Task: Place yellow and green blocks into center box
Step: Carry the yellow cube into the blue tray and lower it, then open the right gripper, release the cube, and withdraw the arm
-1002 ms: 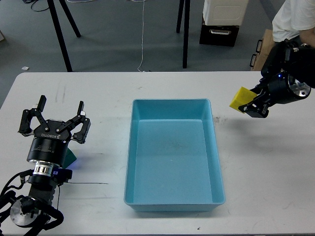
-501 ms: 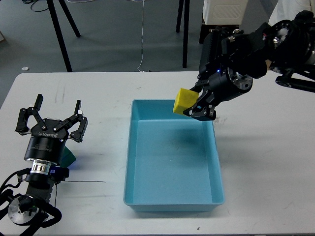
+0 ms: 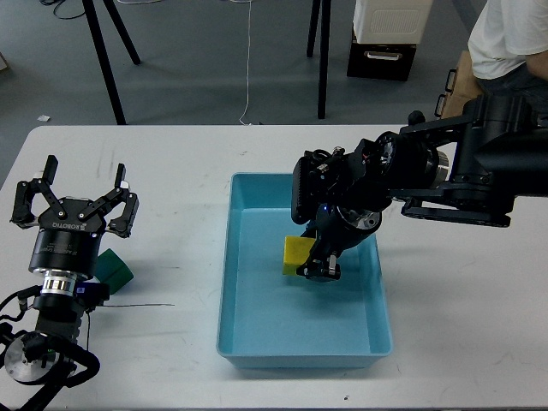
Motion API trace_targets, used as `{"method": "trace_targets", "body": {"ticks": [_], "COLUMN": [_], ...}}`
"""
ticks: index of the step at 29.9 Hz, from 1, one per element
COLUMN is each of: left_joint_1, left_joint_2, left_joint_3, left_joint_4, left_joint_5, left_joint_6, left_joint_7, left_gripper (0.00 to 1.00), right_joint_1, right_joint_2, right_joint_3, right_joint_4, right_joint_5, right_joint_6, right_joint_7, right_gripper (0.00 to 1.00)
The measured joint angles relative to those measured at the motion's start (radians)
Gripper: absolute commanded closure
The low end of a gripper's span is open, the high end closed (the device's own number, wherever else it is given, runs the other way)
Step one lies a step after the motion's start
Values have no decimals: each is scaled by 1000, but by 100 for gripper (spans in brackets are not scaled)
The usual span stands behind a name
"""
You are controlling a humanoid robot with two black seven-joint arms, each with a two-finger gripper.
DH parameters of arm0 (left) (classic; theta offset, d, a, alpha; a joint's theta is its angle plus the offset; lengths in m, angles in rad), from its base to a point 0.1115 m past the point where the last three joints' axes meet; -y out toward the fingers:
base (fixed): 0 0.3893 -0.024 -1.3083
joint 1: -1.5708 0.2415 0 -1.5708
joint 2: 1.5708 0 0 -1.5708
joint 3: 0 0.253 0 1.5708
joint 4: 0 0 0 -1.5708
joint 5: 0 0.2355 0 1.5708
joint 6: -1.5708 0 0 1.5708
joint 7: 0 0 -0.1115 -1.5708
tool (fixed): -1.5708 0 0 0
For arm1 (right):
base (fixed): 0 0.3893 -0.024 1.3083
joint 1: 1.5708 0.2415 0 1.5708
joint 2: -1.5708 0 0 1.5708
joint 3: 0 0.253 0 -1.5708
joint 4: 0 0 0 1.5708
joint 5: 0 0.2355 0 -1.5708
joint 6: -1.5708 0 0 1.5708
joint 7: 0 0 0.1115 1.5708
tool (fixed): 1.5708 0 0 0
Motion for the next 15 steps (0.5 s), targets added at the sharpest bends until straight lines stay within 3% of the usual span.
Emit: {"method": "trace_targets", "body": {"ticks": [1,2,8,15], "left_joint_1": [0,0,-3,-35], "left_joint_2": [0,0,1,74], "left_joint_3": [0,0,2,9], "left_joint_4": [0,0,2,3], "left_joint_5": [0,0,4,12], "left_joint_6": [0,0,0,-1], "left_joint_7": [0,0,0,0], "left_gripper": [0,0,0,0], "right_joint_1": [-2,-3,-25,-10], "right_joint_2": [1,2,-3,-34], "right_joint_3": [2,5,6,12], "right_joint_4": [-4,-10,-57,-56], "right_joint_5": [2,13,190,217], "right_joint_6": [0,0,0,-2], "right_joint_7": [0,0,0,0], "right_gripper": [7,3,3,3]}}
